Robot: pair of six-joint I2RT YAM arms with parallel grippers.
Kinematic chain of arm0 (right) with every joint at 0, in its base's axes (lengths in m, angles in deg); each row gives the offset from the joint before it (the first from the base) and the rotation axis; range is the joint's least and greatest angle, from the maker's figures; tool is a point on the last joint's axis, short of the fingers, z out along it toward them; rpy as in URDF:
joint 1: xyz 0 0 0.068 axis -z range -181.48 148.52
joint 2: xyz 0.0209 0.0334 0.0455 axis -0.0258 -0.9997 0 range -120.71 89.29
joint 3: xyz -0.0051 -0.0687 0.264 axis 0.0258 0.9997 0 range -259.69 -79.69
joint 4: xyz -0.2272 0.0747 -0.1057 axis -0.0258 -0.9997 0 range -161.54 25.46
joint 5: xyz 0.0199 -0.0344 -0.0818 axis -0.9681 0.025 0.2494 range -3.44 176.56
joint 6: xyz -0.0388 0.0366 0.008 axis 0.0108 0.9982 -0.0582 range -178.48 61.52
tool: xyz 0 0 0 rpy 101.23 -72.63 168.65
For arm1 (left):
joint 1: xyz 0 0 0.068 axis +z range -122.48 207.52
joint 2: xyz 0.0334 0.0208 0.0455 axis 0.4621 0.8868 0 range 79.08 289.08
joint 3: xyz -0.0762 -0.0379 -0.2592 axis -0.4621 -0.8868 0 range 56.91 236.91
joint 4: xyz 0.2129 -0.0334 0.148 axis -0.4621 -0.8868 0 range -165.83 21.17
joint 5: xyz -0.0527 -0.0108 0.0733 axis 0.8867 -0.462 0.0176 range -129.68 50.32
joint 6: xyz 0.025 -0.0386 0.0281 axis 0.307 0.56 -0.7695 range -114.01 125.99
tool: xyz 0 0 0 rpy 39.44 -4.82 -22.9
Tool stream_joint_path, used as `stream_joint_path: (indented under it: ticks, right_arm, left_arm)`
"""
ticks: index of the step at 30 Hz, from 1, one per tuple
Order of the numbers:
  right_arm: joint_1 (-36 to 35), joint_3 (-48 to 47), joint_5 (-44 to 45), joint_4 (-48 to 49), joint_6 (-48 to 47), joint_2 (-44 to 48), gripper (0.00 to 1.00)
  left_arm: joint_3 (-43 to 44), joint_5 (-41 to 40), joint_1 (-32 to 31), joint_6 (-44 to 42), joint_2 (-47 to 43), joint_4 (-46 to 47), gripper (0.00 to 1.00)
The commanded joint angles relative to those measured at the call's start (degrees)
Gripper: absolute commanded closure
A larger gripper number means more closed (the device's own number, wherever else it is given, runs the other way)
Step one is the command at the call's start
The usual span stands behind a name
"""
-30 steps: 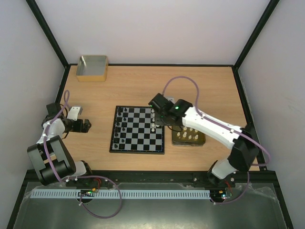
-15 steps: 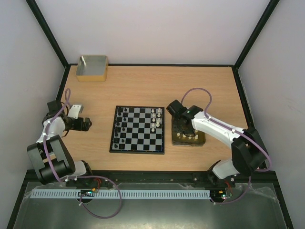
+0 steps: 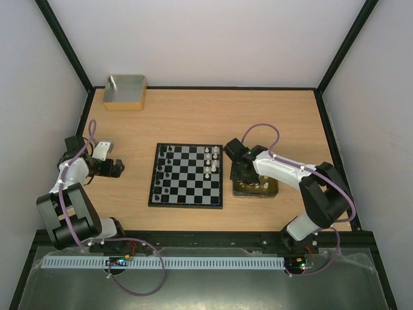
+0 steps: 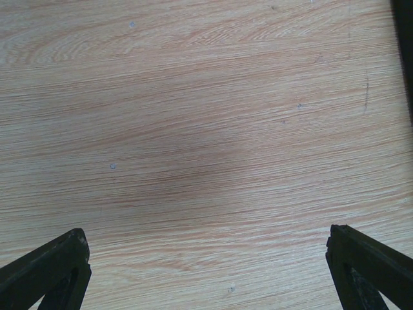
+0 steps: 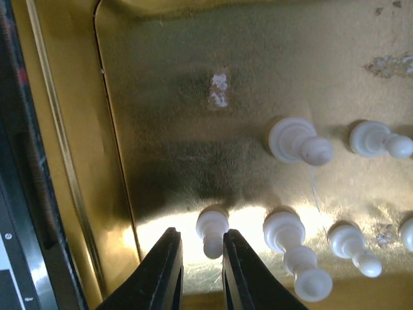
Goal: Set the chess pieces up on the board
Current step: Pick up the chess piece from the storage box.
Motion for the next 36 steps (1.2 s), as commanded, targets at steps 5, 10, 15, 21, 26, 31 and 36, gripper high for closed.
stream_joint_path:
  ticks: [5, 10, 15, 21, 26, 31, 36]
  right_arm:
    - [1.5, 1.4, 0.3, 2.3, -1.6, -1.8, 0.82]
    - [1.9, 2.3, 0.2, 2.5, -2.0, -1.6, 0.82]
    - [2.2, 2.9, -0.1, 3.5, -2.6, -2.6, 0.85]
    - [2.3, 2.6, 0.0, 3.8, -2.4, -2.7, 0.91]
    - [2.3, 2.4, 0.8, 2.6, -2.2, -1.3, 0.93]
    - [2.3, 1.1, 1.7, 0.4, -2.0, 0.6, 0.93]
    - [2.3, -0.7, 1.9, -1.9, -2.3, 2.2, 0.93]
  left_arm:
    - [0.6, -0.2, -0.4, 0.5, 0.2, -0.9, 0.0]
    - [0.6, -0.6, -0.7, 0.6, 0.2, -0.9, 0.01]
    - [1.3, -0.6, -1.1, 1.1, 0.8, -0.8, 0.0]
    - [1.3, -0.6, -1.5, 1.7, 0.7, -0.5, 0.01]
    - [0.6, -0.4, -1.6, 2.0, 0.7, 0.0, 0.0]
    - [0.0, -0.3, -1.9, 2.2, 0.4, 0.2, 0.0]
    - [-0.4, -0.2, -2.0, 2.0, 0.1, 0.3, 0.0]
